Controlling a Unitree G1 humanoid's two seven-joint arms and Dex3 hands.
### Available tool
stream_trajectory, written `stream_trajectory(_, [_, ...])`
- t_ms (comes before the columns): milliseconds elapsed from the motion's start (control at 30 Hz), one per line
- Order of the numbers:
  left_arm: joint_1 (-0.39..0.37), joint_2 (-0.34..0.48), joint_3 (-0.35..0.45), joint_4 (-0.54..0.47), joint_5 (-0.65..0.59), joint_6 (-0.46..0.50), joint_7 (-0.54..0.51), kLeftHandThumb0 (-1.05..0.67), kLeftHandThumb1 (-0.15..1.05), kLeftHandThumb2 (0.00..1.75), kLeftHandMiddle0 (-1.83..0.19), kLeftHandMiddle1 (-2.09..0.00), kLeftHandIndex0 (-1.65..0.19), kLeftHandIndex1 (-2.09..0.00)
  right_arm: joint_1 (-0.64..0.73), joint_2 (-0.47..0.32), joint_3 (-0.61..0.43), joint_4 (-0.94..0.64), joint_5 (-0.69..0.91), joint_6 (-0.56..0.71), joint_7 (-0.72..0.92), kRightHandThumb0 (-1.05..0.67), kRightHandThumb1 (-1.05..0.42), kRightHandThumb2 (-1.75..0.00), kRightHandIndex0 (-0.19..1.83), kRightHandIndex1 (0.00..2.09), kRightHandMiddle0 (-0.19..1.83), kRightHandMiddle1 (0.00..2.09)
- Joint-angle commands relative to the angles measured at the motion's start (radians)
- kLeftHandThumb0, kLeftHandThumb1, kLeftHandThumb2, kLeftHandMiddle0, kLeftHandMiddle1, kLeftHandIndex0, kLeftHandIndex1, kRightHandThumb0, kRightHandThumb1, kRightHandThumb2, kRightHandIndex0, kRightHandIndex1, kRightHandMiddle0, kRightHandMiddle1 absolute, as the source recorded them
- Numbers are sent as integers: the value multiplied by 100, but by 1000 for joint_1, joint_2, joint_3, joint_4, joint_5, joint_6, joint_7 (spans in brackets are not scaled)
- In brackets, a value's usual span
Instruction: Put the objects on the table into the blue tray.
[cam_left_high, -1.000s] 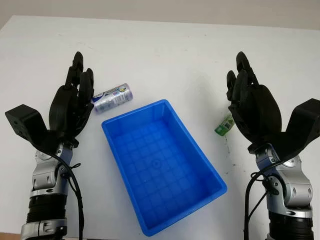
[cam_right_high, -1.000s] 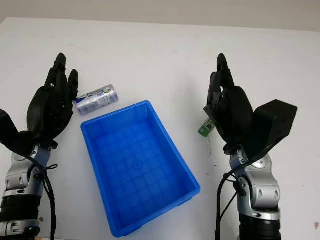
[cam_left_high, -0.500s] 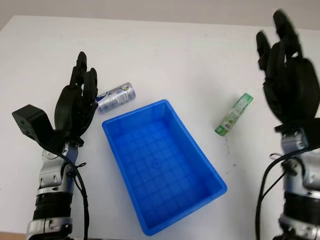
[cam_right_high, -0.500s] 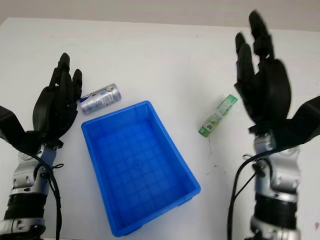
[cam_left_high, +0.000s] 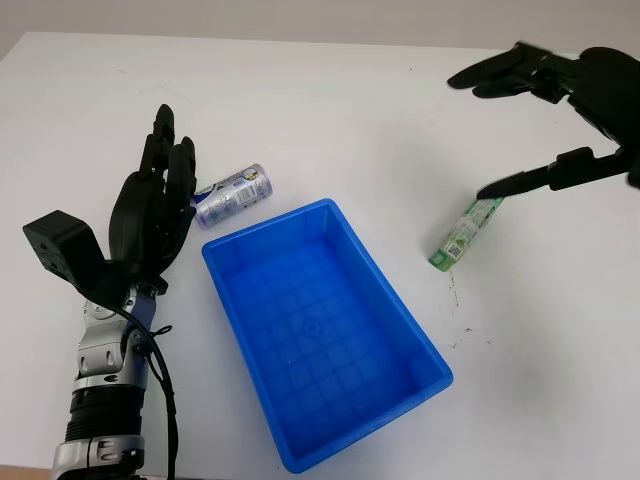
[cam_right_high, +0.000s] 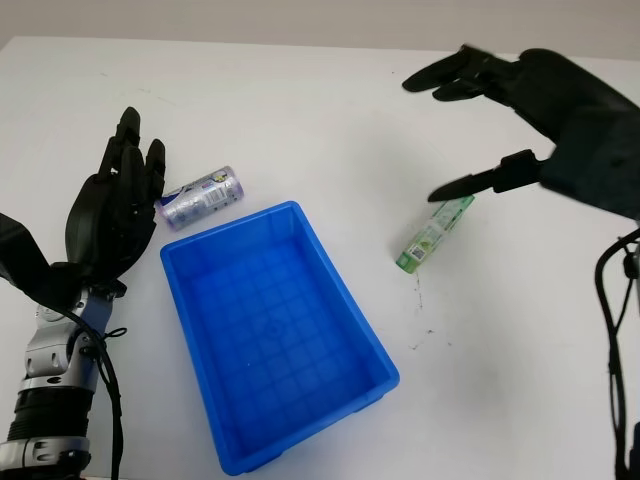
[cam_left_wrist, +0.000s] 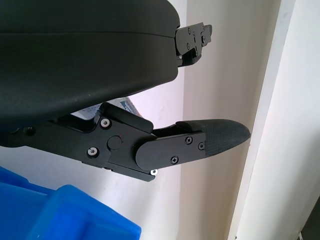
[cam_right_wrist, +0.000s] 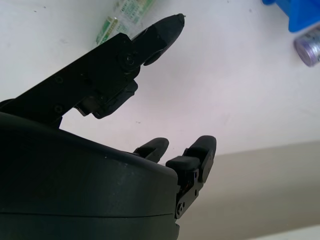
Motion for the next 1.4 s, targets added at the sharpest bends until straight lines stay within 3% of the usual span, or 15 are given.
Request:
stream_trajectory(0, [-3, 11, 3, -5, 4, -1, -1, -75, 105, 60, 19, 0, 19, 0, -32, -32, 34, -7, -21, -10, 39, -37, -62, -6, 44, 16, 53, 10])
stream_trajectory(367, [-7, 26, 3, -14, -1, 16, -13, -74, 105, 59, 19, 0, 19, 0, 51, -8, 115, -42, -145, -40, 44, -27, -72, -8, 35, 7, 44, 3])
stream_trajectory(867, [-15, 52, 7, -26, -5, 34, -16, -75, 105, 57, 19, 0, 19, 0, 115, -1, 199, 83, -288, -249, -67, -30, -78, -6, 39, 8, 48, 7])
stream_trajectory(1033, [-12, 53, 6, -25, -3, 29, -19, -75, 105, 58, 19, 0, 19, 0, 145, -22, 213, 151, -394, -384, -202, -29, -82, -7, 47, 12, 54, 10])
stream_trajectory(1100, [-11, 52, 6, -24, -4, 29, -19, -75, 105, 58, 19, 0, 19, 0, 153, -39, 232, 186, -519, -441, -335, -32, -85, -7, 58, 17, 61, 13])
stream_trajectory(1167, [-10, 52, 7, -19, -7, 27, -26, -75, 105, 57, 19, 0, 19, 0, 153, -68, 270, 201, -698, -457, -489, -41, -92, -6, 39, 115, 62, 46])
stream_trajectory(1200, [-10, 51, 7, -18, -7, 26, -27, -74, 105, 58, 19, 0, 19, 0, 151, -79, 288, 211, -780, -460, -586, -47, -99, -6, 39, 145, 57, 82])
stream_trajectory(1267, [-10, 49, 9, -17, -9, 25, -27, -74, 105, 57, 19, 0, 19, 0, 145, -87, 318, 246, -905, -461, -776, -52, -103, -9, 48, 188, 51, 141])
stream_trajectory(1300, [-9, 48, 9, -18, -9, 24, -28, -74, 105, 57, 19, 0, 19, 0, 137, -88, 335, 268, -957, -456, -866, -52, -104, -13, 58, 198, 48, 172])
stream_trajectory(1333, [-9, 47, 9, -18, -9, 26, -28, -74, 105, 57, 19, 0, 19, 0, 130, -87, 349, 285, -998, -444, -923, -52, -104, -17, 76, 205, 51, 194])
stream_trajectory(1367, [-8, 48, 10, -19, -9, 28, -28, -74, 105, 57, 19, 0, 19, 0, 121, -84, 361, 302, -1027, -434, -967, -52, -105, -18, 85, 207, 51, 202])
